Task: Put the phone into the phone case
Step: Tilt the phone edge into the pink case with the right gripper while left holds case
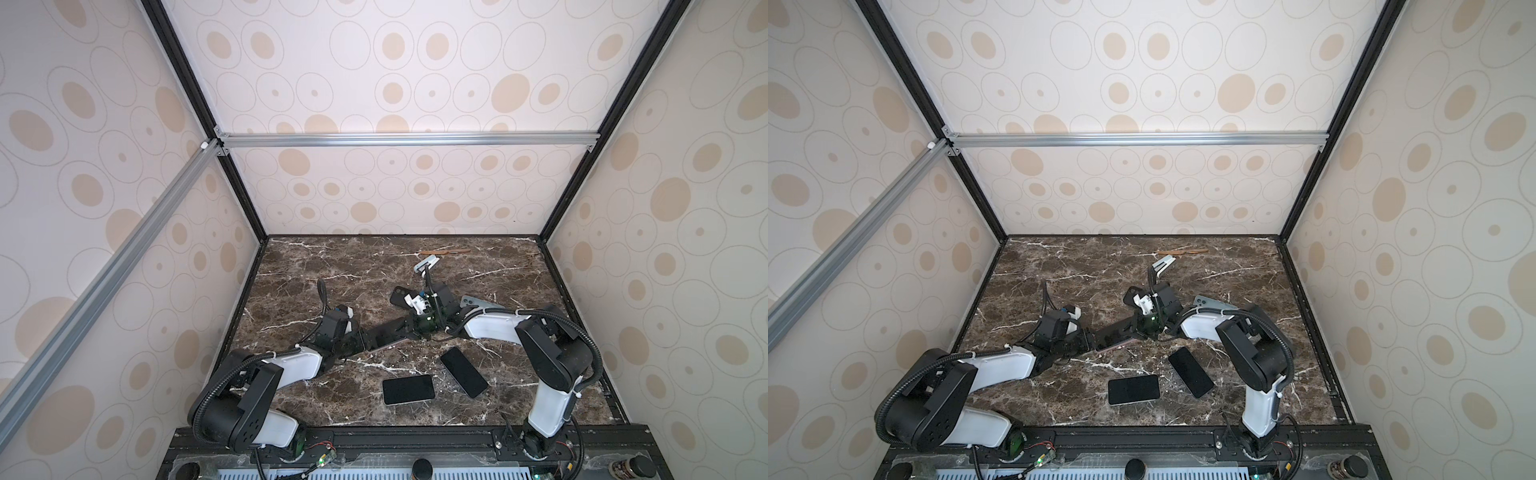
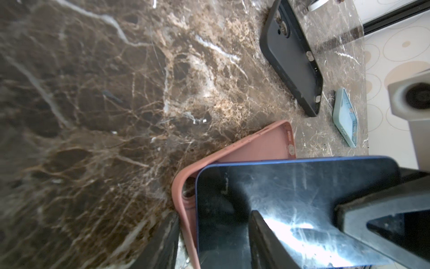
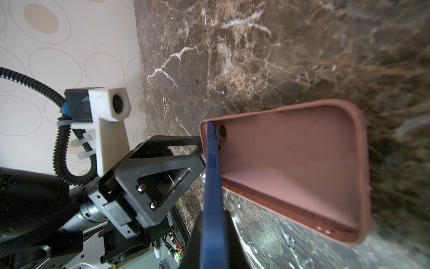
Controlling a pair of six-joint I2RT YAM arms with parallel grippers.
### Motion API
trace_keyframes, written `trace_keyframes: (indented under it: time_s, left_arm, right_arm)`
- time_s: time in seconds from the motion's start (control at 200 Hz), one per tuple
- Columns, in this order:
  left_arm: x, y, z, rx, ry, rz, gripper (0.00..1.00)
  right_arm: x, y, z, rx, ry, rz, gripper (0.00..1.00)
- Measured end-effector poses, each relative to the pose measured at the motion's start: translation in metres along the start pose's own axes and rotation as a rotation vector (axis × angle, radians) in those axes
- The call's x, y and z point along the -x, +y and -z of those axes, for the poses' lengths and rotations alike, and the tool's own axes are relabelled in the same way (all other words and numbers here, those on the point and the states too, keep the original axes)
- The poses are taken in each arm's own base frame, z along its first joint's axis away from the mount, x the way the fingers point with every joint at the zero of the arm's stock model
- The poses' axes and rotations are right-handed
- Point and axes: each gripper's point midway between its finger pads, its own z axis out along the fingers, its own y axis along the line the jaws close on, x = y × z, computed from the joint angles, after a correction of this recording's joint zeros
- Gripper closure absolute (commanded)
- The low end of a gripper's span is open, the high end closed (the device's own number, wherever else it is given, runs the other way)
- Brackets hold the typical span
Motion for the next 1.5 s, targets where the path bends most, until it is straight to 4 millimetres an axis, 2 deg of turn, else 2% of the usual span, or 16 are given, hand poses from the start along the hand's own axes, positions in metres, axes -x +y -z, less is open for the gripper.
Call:
trace_keyframes:
  time_s: [0.565, 0.665, 0.755, 0.865, 1.255, 1.5]
  left_arm:
    - [0.009, -0.004, -0.008, -0.036, -0.020, 0.008, 0.52]
    - [0.007, -0.003, -0.006, -0.034, -0.023, 0.009, 0.52]
    - [0.003, -0.002, -0.004, -0.033, -0.017, 0.005, 0.52]
    - [0.000, -0.001, -0.001, -0.026, -0.019, 0.002, 0.52]
    - [-0.003, 0.009, 0.008, 0.021, -0.029, -0.005, 0.52]
    - [-0.004, 0.009, 0.008, 0.026, -0.027, -0.013, 0.53]
  right_arm:
    - [0.001, -0.006, -0.005, 0.036, 0.008, 0.005, 1.00]
    - [0.001, -0.007, -0.005, 0.029, 0.008, 0.013, 0.93]
    - [0.001, -0.008, -0.005, 0.019, 0.006, 0.023, 0.83]
    - [-0.003, -0.019, -0.005, -0.037, 0.013, 0.012, 0.76]
    - [-0.019, -0.047, 0.000, -0.231, 0.076, -0.008, 0.56]
    - [-0.022, -0.049, 0.009, -0.286, 0.089, 0.003, 0.52]
